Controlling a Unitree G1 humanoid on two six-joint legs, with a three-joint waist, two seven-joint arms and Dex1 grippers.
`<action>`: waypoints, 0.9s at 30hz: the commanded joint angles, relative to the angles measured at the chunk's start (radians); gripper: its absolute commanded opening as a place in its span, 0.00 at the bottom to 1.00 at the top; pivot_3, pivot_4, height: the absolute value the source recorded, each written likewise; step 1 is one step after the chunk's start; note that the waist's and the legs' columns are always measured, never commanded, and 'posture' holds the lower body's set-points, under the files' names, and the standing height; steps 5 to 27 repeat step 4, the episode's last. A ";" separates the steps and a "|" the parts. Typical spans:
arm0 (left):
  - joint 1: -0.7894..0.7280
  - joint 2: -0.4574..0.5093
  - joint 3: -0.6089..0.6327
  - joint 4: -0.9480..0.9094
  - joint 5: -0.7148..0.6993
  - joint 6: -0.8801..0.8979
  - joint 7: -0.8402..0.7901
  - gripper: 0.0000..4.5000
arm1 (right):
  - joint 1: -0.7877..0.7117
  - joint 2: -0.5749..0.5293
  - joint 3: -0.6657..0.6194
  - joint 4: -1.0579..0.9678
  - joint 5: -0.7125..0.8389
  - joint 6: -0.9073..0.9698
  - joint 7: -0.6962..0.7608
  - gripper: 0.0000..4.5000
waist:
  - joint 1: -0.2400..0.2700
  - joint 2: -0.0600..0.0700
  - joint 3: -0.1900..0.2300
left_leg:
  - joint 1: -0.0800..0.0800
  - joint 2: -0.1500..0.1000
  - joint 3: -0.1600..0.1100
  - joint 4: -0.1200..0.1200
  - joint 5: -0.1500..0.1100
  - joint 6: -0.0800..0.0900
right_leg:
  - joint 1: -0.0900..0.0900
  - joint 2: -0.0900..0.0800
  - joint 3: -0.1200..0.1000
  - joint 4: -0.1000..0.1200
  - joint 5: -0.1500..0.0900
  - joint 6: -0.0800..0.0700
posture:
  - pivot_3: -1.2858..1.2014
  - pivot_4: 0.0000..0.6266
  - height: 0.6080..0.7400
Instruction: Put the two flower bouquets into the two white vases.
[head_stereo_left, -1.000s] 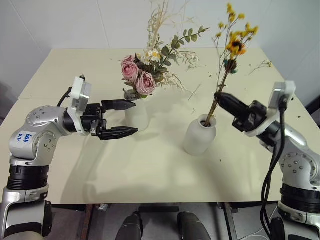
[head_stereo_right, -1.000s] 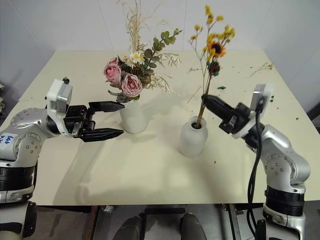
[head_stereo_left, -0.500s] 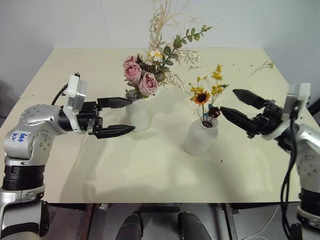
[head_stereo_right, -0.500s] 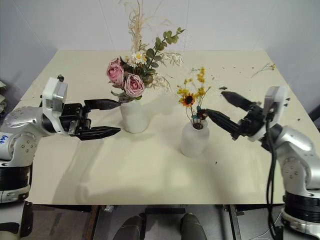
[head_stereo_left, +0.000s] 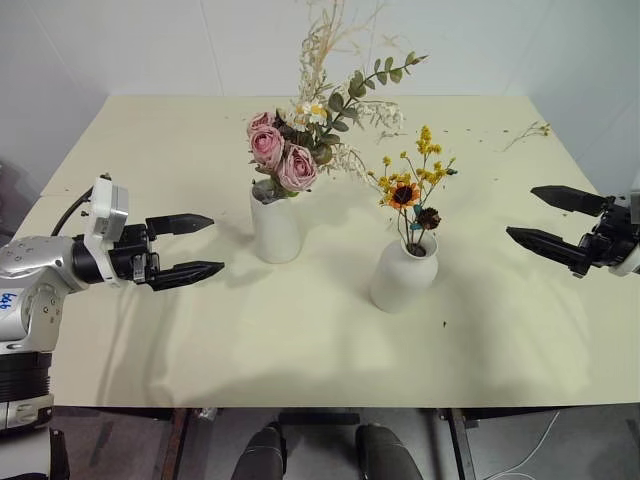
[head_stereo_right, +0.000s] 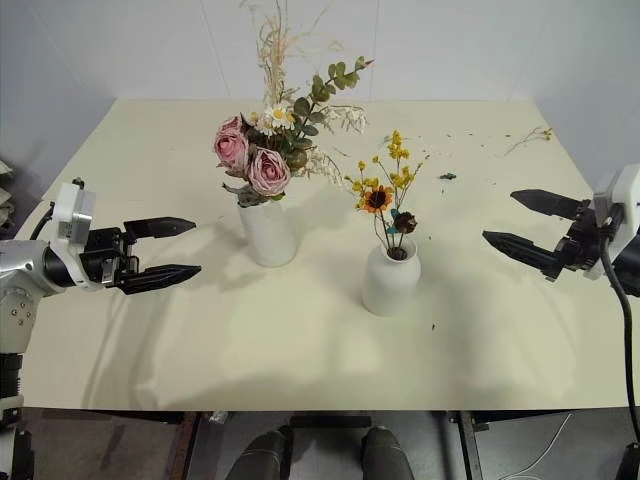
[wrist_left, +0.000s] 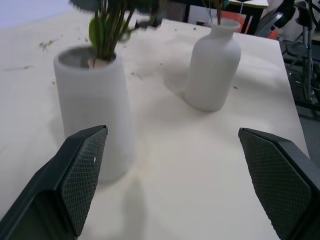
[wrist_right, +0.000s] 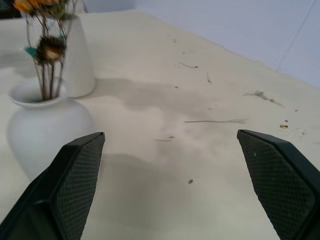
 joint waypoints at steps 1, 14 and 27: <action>0.010 0.012 0.039 -0.024 -0.002 -0.018 0.010 1.00 | -0.037 0.004 0.010 0.020 -0.026 -0.056 0.013 0.99 | 0.001 0.000 0.000 | 0.000 0.000 0.000 0.000 0.000 0.000 | 0.000 0.000 0.000 0.000 0.000 0.000 | 0.52 0.24 1.00; 0.014 0.016 0.041 -0.032 -0.003 -0.014 0.014 1.00 | -0.054 0.014 0.029 0.046 -0.042 -0.073 0.020 0.99 | 0.001 0.000 0.000 | 0.000 0.000 0.000 0.000 0.000 0.000 | 0.000 0.000 0.000 0.000 0.000 0.000 | 0.52 0.24 1.00; 0.014 0.016 0.041 -0.032 -0.003 -0.014 0.014 1.00 | -0.054 0.014 0.029 0.046 -0.042 -0.073 0.020 0.99 | 0.001 0.000 0.000 | 0.000 0.000 0.000 0.000 0.000 0.000 | 0.000 0.000 0.000 0.000 0.000 0.000 | 0.52 0.24 1.00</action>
